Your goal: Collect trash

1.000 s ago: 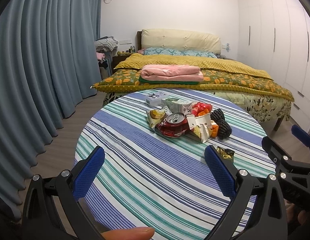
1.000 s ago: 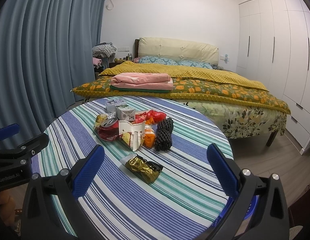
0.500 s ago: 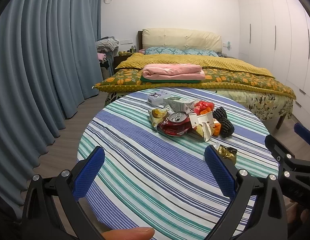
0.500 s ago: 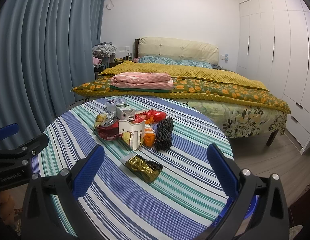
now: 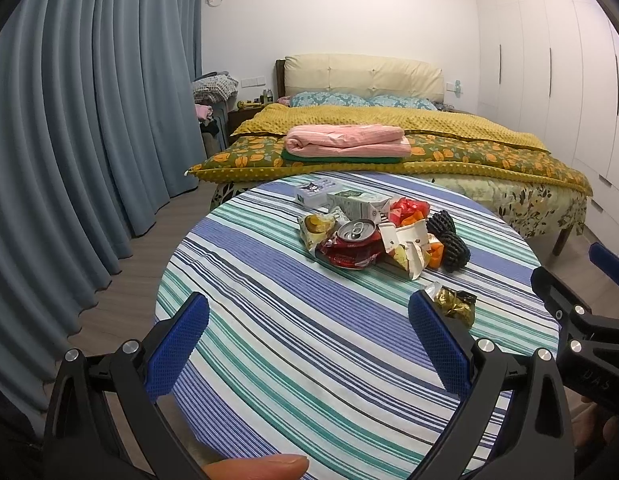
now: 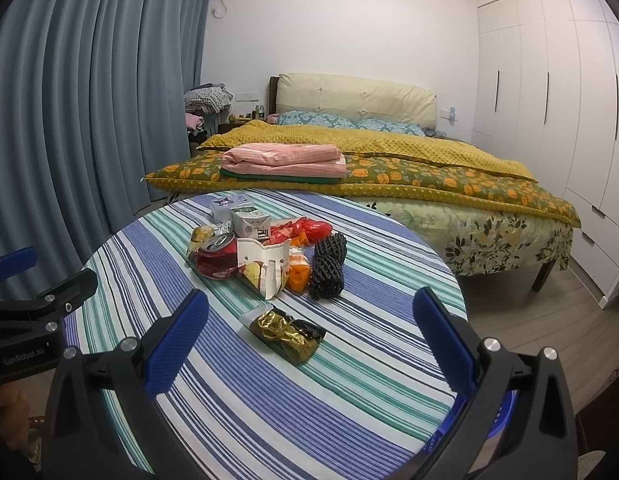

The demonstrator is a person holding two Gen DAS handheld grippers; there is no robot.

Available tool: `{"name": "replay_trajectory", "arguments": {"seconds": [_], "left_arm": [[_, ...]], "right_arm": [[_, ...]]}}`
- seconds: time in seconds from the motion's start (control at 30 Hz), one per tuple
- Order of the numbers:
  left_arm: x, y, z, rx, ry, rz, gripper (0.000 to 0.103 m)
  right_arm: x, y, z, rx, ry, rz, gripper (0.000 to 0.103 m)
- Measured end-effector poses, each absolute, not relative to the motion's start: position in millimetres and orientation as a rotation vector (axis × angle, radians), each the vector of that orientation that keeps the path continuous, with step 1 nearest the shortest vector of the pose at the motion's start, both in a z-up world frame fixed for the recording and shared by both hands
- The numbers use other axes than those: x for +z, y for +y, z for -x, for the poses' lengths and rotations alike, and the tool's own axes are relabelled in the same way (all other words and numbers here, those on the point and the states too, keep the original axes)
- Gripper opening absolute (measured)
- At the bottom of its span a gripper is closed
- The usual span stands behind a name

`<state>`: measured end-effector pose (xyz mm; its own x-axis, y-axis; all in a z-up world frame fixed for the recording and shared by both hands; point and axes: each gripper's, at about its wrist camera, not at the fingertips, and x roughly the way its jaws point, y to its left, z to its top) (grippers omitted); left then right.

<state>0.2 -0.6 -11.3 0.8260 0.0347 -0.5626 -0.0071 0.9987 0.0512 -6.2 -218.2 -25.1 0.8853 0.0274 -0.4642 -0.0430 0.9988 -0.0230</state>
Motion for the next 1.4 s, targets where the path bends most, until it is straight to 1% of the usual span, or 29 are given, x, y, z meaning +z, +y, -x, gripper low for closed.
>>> {"name": "replay_trajectory", "arguments": {"seconds": [1.4], "left_arm": [[-11.1,-0.3,0.8,0.023,0.598,-0.048,0.099]], "right_arm": [[-29.8,-223.3,2.0,0.029,0.495,0.027,0.098]]}}
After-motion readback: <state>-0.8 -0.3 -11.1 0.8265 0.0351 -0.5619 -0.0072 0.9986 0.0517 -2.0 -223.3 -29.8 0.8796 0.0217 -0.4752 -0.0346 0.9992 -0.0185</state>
